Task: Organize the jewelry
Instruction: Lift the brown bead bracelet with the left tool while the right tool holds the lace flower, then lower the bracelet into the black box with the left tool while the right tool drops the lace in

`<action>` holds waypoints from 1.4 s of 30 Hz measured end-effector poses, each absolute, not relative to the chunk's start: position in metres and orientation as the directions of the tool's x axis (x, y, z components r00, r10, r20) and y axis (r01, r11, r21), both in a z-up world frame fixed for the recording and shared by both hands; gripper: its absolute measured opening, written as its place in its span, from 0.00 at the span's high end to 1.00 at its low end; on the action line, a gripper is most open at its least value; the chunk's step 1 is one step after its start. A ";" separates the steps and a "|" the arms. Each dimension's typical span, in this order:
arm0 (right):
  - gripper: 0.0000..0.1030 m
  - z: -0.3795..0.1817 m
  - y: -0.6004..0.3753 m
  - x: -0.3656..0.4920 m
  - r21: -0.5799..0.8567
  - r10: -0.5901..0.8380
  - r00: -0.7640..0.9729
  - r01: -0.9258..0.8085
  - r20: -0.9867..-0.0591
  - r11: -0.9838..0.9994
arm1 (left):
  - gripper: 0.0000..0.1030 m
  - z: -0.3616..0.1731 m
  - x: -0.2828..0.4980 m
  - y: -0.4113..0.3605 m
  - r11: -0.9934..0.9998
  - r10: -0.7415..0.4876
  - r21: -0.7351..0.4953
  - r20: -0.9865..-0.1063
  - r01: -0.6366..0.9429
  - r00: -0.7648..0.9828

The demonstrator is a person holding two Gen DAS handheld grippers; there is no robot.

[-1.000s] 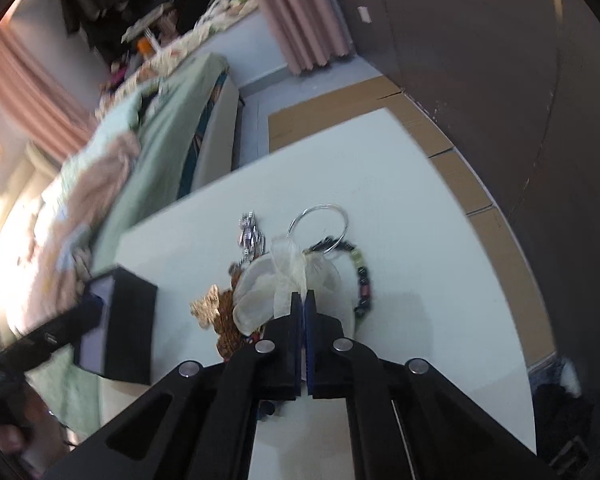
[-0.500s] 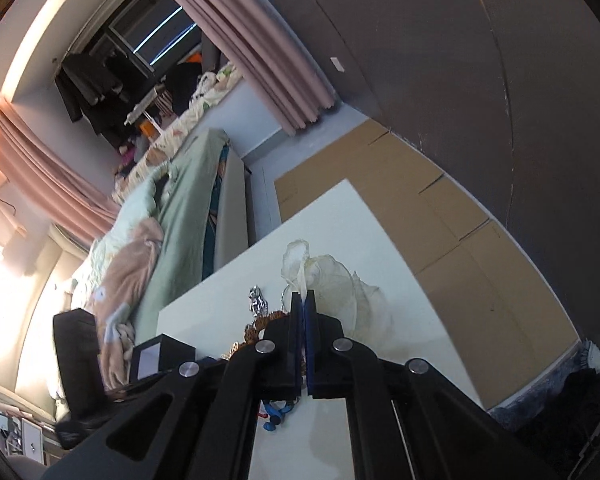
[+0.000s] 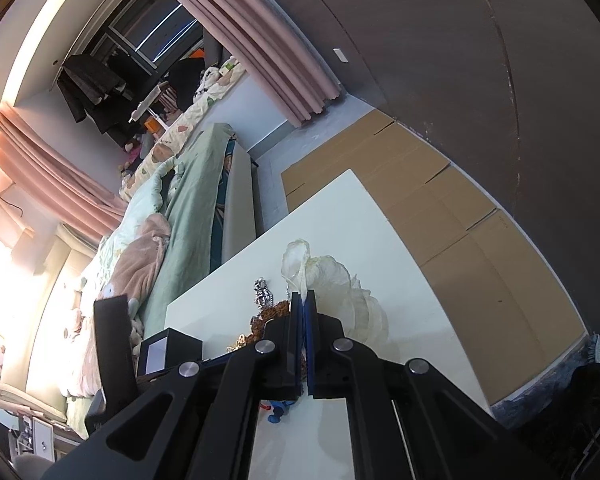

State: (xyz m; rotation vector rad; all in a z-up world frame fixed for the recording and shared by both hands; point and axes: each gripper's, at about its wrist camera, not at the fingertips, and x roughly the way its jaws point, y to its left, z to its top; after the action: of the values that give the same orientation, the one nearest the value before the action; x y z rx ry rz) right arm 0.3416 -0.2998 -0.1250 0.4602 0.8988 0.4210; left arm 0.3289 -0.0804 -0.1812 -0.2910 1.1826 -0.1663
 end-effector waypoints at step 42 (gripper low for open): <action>0.98 -0.088 -0.188 0.295 0.599 0.737 0.486 -0.438 -0.470 0.671 | 0.82 -0.035 0.231 0.046 0.948 -0.193 -0.307 -0.763 -0.083 0.617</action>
State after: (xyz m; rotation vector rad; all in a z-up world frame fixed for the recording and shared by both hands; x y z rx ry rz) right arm 0.2952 -0.1881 -0.0876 0.4321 0.7749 0.7418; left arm 0.2308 0.0457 -0.0349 -0.3285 0.9082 -0.0647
